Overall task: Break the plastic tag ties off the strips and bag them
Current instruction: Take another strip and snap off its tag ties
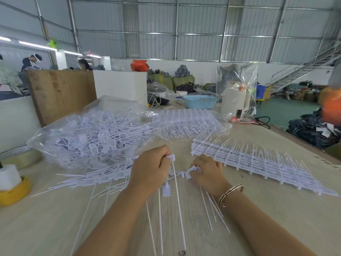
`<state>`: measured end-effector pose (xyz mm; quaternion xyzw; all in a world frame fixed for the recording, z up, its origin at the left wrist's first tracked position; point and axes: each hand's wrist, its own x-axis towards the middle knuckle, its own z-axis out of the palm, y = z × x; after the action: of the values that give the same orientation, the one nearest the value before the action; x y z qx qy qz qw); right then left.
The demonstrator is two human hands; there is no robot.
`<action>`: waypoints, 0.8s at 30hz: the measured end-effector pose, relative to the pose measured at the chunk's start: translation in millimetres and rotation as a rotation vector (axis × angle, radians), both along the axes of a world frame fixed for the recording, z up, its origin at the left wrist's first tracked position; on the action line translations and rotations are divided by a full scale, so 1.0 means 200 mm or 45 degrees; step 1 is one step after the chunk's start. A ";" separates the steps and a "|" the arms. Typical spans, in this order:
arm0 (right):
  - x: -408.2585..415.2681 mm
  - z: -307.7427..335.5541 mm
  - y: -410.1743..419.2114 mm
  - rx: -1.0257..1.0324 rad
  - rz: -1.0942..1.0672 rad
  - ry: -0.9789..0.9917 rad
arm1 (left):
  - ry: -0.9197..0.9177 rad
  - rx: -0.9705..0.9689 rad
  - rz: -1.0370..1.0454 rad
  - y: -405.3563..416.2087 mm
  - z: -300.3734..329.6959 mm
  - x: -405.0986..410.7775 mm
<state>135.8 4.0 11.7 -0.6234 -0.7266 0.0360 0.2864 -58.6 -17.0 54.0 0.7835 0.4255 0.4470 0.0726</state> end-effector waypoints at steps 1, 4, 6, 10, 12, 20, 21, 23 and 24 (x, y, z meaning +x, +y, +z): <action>0.00 -0.01 0.01 -0.009 -0.024 -0.032 | 0.032 0.012 -0.002 0.00 0.00 0.00; 0.02 -0.04 0.02 -0.070 -0.050 -0.013 | 0.081 0.003 -0.053 -0.01 0.00 0.01; 0.02 -0.03 0.01 -0.028 -0.085 0.000 | 0.078 -0.025 -0.117 -0.01 -0.01 0.03; -0.04 0.06 -0.08 0.145 0.126 0.553 | 0.032 -0.066 -0.191 -0.01 -0.03 0.07; -0.09 0.09 -0.13 0.043 0.306 0.741 | 0.016 -0.094 -0.216 -0.01 -0.05 0.09; -0.09 0.12 -0.16 -0.055 0.433 1.086 | 0.049 0.001 -0.030 -0.02 -0.04 0.08; -0.09 0.12 -0.17 -0.064 0.437 1.084 | 0.070 -0.001 0.021 -0.01 -0.04 0.07; -0.09 0.11 -0.17 -0.084 0.486 1.057 | 0.129 -0.050 0.046 0.00 -0.04 0.06; -0.09 0.11 -0.17 -0.105 0.511 1.067 | 0.137 -0.074 0.033 0.00 -0.04 0.06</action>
<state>118.2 -29.8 33.2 -0.4130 -0.6525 0.3685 0.5176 -46.0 -17.4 45.1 0.7984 0.4516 0.3926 0.0666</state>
